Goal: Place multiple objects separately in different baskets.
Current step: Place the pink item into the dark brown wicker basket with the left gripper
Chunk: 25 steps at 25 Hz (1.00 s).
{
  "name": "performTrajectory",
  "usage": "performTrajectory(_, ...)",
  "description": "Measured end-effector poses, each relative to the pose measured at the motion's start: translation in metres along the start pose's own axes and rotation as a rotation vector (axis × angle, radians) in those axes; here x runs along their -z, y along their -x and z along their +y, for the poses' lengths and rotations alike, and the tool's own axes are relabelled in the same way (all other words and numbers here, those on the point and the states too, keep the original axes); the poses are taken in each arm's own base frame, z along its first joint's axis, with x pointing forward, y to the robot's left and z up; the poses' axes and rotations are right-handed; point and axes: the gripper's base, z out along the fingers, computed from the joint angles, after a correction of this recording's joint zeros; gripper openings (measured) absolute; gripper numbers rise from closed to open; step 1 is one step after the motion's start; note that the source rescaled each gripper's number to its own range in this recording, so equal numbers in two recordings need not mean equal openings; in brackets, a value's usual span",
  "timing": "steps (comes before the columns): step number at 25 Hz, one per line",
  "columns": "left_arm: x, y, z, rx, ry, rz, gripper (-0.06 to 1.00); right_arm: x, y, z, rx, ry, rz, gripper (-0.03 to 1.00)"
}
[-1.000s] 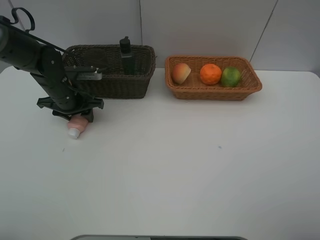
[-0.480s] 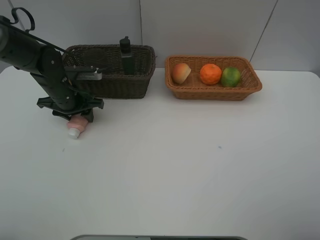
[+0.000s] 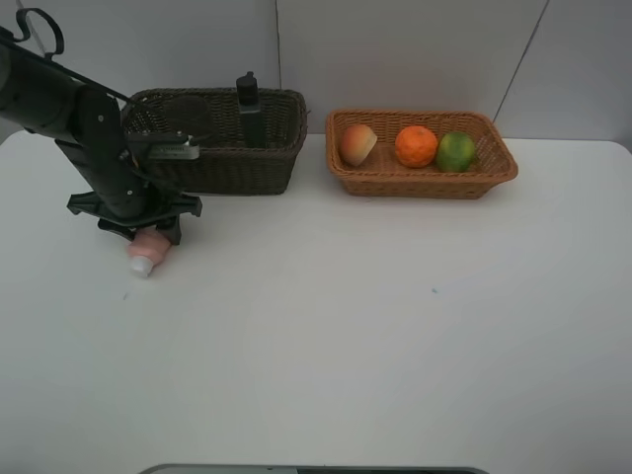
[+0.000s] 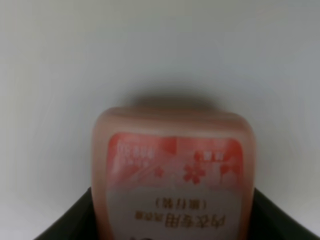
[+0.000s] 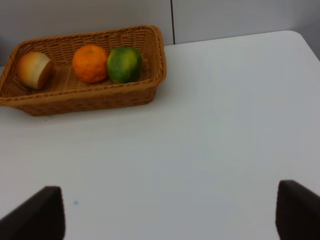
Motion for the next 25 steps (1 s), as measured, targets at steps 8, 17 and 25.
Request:
performTrajectory(8,0.072,0.004,0.003,0.012,-0.015,-0.110,0.66,0.000,0.000,0.000,0.000,0.000,0.000,0.83)
performTrajectory(17,0.140,0.029,0.000,0.018,-0.093,-0.463,0.66,0.000,0.000,0.000,0.000,0.000,0.000,0.83)
performTrajectory(25,0.161,0.052,-0.010,0.003,-0.173,-0.755,0.66,0.000,0.000,0.000,0.000,0.000,0.000,0.83)
